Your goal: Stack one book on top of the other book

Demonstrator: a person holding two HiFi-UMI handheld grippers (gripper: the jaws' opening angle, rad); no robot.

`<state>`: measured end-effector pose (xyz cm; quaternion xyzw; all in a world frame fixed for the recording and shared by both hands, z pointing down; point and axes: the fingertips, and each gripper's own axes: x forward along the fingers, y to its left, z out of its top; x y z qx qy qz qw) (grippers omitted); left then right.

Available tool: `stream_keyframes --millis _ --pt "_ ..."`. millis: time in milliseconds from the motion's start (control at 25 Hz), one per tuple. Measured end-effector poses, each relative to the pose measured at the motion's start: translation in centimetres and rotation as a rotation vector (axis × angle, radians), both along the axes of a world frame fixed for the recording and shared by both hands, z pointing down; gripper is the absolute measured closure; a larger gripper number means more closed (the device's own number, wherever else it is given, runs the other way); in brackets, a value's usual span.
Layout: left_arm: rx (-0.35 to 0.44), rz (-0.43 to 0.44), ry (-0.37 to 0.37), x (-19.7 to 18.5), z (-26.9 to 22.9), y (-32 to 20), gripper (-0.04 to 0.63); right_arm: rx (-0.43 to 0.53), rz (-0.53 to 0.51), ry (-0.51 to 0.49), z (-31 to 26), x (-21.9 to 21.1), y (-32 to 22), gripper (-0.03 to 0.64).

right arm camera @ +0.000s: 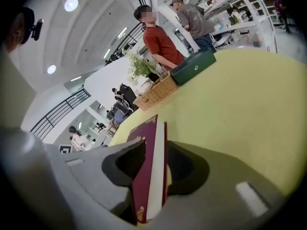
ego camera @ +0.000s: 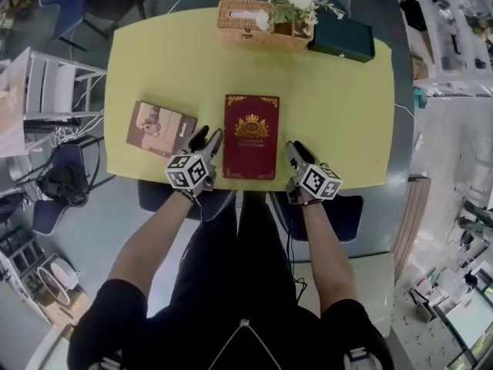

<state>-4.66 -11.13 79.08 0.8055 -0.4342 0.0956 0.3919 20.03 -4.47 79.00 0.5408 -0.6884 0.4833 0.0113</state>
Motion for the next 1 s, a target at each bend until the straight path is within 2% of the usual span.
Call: stream_keyframes --millis 200,320,440,640,760,880,1000 --pt "0.117 -0.053 0.012 -2.4 -7.4 0.0 0.5 0.157 0.003 0.144 -8.0 2.3 -0.9 0.532" --pt "0.179 -0.057 0.013 -3.5 -12.5 1.1 0.553 0.266 -0.018 0.167 -14.2 1.1 -0.9 0.566" --pt "0.274 -0.066 0.016 -4.3 -17.5 0.5 0.587 0.389 -0.025 0.169 -19.9 -0.5 -2.6 0.597" --pt "0.348 -0.102 0.065 -5.8 -24.5 4.2 0.588 0.474 -0.058 0.157 -26.2 -4.3 0.0 0.612" --pt "0.435 -0.108 0.061 -6.7 -28.3 4.3 0.588 0.558 -0.107 0.168 -29.6 -6.9 -1.1 0.612" --pt "0.455 -0.124 0.06 -7.5 -30.4 6.7 0.588 0.624 -0.153 0.22 -32.9 -9.0 0.1 0.612" --pt "0.473 -0.146 0.065 -8.2 -32.1 8.8 0.588 0.673 -0.219 0.216 -35.5 -11.6 0.9 0.612"
